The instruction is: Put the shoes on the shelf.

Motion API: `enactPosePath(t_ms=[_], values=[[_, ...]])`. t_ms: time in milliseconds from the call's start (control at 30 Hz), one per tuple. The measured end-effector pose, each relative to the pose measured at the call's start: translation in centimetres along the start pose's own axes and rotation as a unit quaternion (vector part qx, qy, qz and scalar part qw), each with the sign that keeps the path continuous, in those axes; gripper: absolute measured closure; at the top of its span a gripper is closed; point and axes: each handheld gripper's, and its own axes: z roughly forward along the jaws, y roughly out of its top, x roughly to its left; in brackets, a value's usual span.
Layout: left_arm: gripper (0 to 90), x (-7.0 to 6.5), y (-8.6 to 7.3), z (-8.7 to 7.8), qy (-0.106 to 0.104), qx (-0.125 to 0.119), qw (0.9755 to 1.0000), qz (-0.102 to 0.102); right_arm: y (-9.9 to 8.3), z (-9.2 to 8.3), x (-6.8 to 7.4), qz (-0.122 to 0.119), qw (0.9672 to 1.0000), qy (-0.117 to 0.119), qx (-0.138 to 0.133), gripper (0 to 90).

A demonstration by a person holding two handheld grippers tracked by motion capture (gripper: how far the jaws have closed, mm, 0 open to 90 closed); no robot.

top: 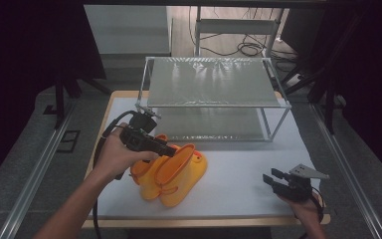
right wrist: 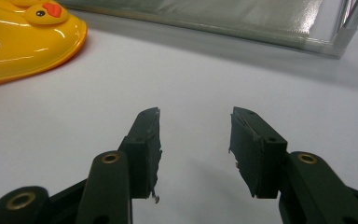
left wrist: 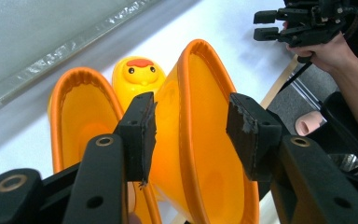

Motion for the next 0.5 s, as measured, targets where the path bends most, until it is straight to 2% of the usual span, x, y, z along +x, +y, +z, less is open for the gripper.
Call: enactPosePath(t_ms=[267,500], values=[[47.2,0.1,-0.8,-0.7,-0.001,0.003,0.9999,-0.01,0.0,0.1,0.0,-0.001,1.0,0.0,0.001,52.0],[46.0,0.4,-1.2,-0.5,-0.004,0.012,0.9998,-0.016,-0.1,0.2,0.2,-0.001,1.0,0.002,0.005,52.0]])
